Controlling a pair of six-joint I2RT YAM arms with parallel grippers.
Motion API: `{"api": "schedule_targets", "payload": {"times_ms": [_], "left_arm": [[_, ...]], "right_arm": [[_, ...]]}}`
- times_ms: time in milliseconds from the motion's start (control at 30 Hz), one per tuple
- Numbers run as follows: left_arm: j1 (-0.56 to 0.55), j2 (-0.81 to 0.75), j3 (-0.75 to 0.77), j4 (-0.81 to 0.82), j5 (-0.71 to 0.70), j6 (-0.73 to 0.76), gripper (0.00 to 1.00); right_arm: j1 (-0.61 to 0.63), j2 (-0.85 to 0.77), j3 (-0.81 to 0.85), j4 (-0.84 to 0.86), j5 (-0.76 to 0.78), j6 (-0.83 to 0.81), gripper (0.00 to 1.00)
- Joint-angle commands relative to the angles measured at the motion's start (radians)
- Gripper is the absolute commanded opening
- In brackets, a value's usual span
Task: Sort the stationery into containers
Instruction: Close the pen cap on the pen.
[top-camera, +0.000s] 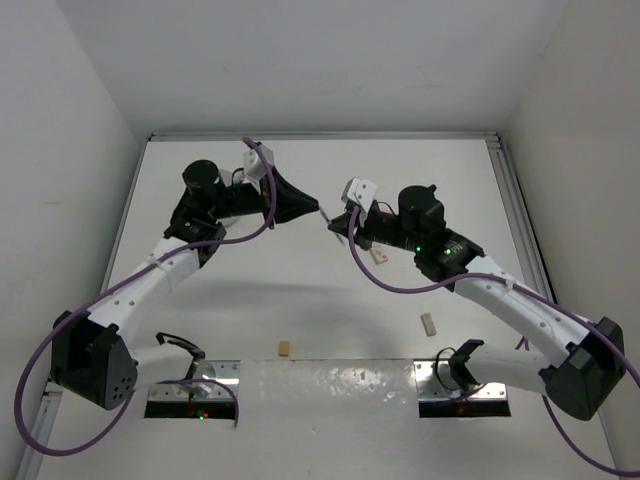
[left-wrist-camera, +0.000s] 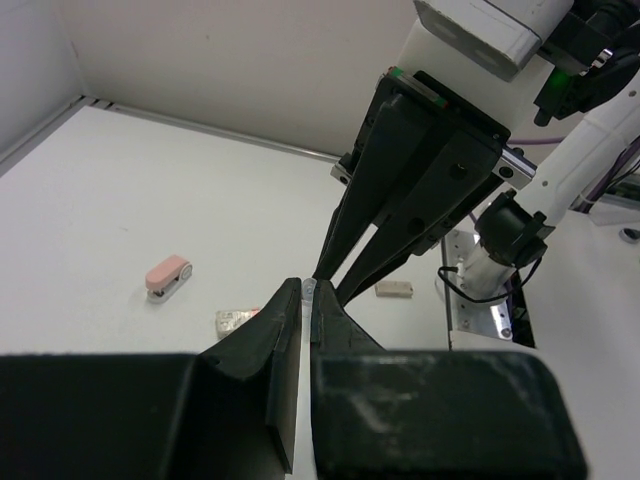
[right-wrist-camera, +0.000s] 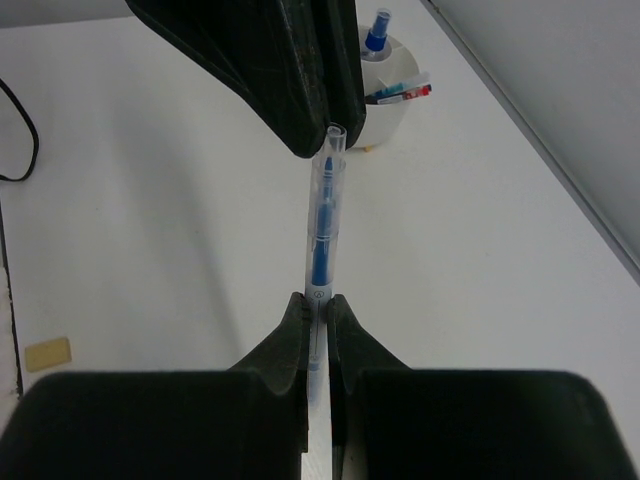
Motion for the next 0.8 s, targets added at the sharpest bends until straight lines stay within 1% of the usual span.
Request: {"api": "schedule_targets", "payload": {"times_ms": [0, 133, 267, 300, 433, 567, 633, 767], "left_arm": [[-0.031, 0.002, -0.024, -0.012, -0.004, 0.013, 0.0], [-0.032, 0.002, -0.028, -0.085, -0.013, 0.096, 0.0], [-0.049, 0.026, -0.02, -0.177, -0.062, 0.167, 0.0], [-0.054, 0.035, -0.014, -0.196, -0.065, 0.234, 0.0], [-0.086, 0.046, -0.008, -0.305, -0.108, 0.337, 0.0], [-0.103, 0.06, -0.01, -0.339, -0.116, 0.389, 0.0], [-0.106, 0.069, -0.01, -0.397, -0.123, 0.412, 0.0], [-0.103, 0.078, -0.01, -0.448, -0.148, 0.452, 0.0]], "right_arm": [[0.015, -0.016, 0.018, 0.128, -0.013, 0.005, 0.0], [0.016, -0.028, 0.013, 0.168, -0.001, 0.008, 0.0], [0.022, -0.018, 0.013, 0.208, -0.003, 0.022, 0.0], [0.024, -0.014, 0.011, 0.229, 0.003, 0.028, 0.0], [0.031, 0.007, 0.007, 0.288, 0.014, 0.048, 0.0], [0.045, 0.03, 0.014, 0.344, 0.02, 0.051, 0.0], [0.047, 0.039, 0.027, 0.35, 0.017, 0.043, 0.0], [0.048, 0.039, 0.047, 0.351, 0.017, 0.022, 0.0]]}}
